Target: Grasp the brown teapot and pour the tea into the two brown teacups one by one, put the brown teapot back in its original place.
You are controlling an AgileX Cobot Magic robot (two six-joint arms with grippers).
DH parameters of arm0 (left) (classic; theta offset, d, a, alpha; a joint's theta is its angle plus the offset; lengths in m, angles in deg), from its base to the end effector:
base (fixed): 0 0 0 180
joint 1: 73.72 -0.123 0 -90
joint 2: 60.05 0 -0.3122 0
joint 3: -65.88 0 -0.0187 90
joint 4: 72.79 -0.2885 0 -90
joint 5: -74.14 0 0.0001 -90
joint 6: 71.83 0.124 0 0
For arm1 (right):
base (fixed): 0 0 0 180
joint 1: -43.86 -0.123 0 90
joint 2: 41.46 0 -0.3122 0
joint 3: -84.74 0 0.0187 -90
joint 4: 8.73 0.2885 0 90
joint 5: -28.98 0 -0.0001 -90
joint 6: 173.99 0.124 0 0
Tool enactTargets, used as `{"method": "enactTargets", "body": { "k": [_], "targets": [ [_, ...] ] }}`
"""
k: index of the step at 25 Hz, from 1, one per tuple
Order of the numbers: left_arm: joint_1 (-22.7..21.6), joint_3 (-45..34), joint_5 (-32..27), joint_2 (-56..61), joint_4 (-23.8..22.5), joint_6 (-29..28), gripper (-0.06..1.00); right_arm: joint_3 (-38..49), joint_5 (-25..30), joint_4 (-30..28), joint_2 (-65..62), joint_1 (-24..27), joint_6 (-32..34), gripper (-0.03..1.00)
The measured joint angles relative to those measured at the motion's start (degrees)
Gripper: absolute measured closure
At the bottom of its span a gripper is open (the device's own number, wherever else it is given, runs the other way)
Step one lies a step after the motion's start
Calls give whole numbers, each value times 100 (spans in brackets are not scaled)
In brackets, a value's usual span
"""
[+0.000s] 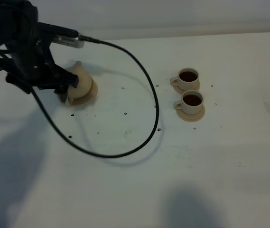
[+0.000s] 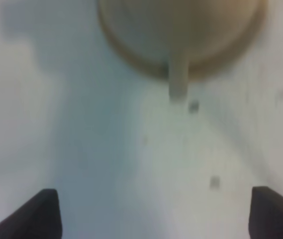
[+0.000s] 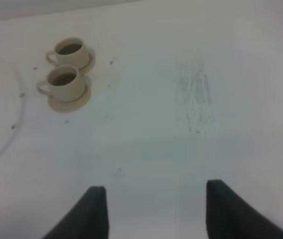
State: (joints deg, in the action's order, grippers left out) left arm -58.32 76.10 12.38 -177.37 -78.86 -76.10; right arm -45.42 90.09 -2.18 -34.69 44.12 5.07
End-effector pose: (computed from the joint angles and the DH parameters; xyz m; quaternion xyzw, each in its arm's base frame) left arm 0.4355 -0.1080 0.2123 0.1167 0.9872 0.0316 0.1038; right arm 0.0300 0.0123 0.2770 -0.0073 0.8545 0.0517 0.5169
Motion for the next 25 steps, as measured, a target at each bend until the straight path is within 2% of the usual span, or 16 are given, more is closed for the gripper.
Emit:
{"method": "enactTargets", "body": {
  "k": [3,7,10,14,19,25],
  "targets": [
    [0,0,-642,280,0,105,24,0,0,0,0,0,0,50],
    [0,-343,-656,792,137,151,27,0,0,0,0,0,0,50],
    [0,-947,-660,1313,253,232,28,0,0,0,0,0,0,50],
    [0,-2135,-660,2191,499,261,28,0,0,0,0,0,0,50],
    [0,-3620,-113,3344,642,276,28,0,0,0,0,0,0,50],
    [0,-5072,373,4970,502,276,28,0,0,0,0,0,0,50]
  ]
}}
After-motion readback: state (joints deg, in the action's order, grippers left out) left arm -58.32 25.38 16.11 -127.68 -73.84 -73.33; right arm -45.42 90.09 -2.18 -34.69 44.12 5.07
